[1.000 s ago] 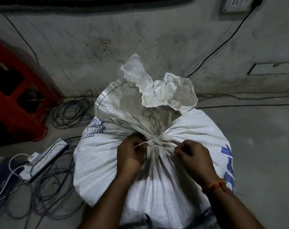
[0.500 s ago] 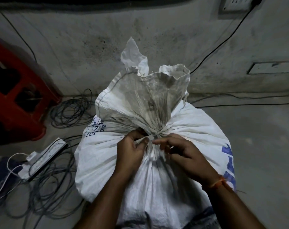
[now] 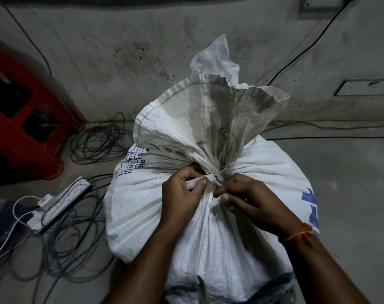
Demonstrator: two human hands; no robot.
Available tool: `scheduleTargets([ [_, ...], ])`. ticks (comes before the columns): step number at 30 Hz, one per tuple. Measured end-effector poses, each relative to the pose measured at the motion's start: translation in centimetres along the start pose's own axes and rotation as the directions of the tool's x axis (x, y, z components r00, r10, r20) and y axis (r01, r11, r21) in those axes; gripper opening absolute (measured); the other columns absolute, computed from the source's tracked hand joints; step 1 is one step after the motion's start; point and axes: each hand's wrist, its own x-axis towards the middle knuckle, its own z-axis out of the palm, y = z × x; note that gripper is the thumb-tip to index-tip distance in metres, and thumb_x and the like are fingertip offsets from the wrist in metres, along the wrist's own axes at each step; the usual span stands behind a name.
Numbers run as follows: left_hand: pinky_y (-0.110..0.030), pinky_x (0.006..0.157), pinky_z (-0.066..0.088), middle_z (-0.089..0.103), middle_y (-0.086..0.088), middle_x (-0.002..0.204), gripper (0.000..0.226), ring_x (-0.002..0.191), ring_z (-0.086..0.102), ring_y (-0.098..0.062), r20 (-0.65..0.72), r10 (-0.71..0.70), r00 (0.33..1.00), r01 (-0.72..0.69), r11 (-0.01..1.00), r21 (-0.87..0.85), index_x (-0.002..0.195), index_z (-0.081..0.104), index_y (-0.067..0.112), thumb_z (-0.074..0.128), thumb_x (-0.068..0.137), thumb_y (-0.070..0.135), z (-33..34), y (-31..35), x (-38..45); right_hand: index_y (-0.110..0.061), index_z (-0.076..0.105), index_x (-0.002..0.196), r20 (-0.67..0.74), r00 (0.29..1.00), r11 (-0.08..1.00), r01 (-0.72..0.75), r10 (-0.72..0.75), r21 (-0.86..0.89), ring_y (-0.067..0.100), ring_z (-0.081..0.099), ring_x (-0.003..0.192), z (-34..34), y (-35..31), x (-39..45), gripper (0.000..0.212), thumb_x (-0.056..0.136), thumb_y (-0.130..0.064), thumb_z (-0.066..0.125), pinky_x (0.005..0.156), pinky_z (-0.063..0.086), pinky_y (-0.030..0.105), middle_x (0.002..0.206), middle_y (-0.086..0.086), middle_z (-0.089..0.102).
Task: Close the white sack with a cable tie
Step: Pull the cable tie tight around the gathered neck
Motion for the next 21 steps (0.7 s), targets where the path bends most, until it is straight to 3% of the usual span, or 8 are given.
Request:
scheduleTargets([
  [2, -0.033, 0.075, 0.055, 0.078, 0.005, 0.085, 0.013, 0.084, 0.073, -0.014, 0.018, -0.01, 1.0, 0.011, 0.999, -0.037, 0.078, 0.069, 0.014, 0.079, 0.085, 0.016, 0.1, -0.1, 0.0, -0.021, 0.079, 0.093, -0.158, 0.987, 0.997, -0.027, 0.014, -0.077, 0.004, 0.059, 0.087, 0.5, -0.1, 0.2, 0.015, 0.087, -0.027, 0.067, 0.073, 0.041, 0.009, 0.087, -0.003, 0.061],
  [6, -0.043, 0.074, 0.056, 0.075, 0.002, 0.082, 0.015, 0.08, 0.07, -0.026, 0.033, -0.006, 0.999, 0.007, 1.0, -0.025, 0.078, 0.067, 0.016, 0.076, 0.082, 0.028, 0.1, -0.2, 0.0, -0.018, 0.074, 0.073, -0.34, 0.936, 0.977, -0.153, 0.094, -0.15, 0.008, 0.056, 0.068, 2.0, -0.4, 0.7, 0.011, 0.076, -0.027, 0.068, 0.062, 0.035, 0.004, 0.078, -0.001, 0.058],
  [16, -0.045, 0.081, 0.056, 0.076, 0.006, 0.087, 0.011, 0.085, 0.071, -0.018, 0.047, -0.016, 0.999, 0.018, 0.999, -0.041, 0.08, 0.068, 0.018, 0.077, 0.082, 0.024, 0.0, -0.4, 0.1, -0.016, 0.069, 0.067, -0.422, 0.897, 0.959, -0.223, 0.131, -0.177, 0.007, 0.049, 0.058, 2.8, -0.9, 1.2, 0.009, 0.071, -0.024, 0.065, 0.058, 0.034, 0.003, 0.068, -0.006, 0.052],
  [21, -0.047, 0.079, 0.056, 0.076, 0.006, 0.087, 0.01, 0.084, 0.07, -0.025, 0.051, -0.013, 0.999, 0.015, 0.999, -0.035, 0.082, 0.068, 0.02, 0.076, 0.082, 0.025, 0.0, -0.5, 0.1, -0.017, 0.067, 0.064, -0.415, 0.899, 0.961, -0.226, 0.142, -0.159, 0.006, 0.05, 0.057, 2.7, -0.8, 1.1, 0.008, 0.068, -0.024, 0.066, 0.058, 0.034, 0.005, 0.067, -0.004, 0.055],
])
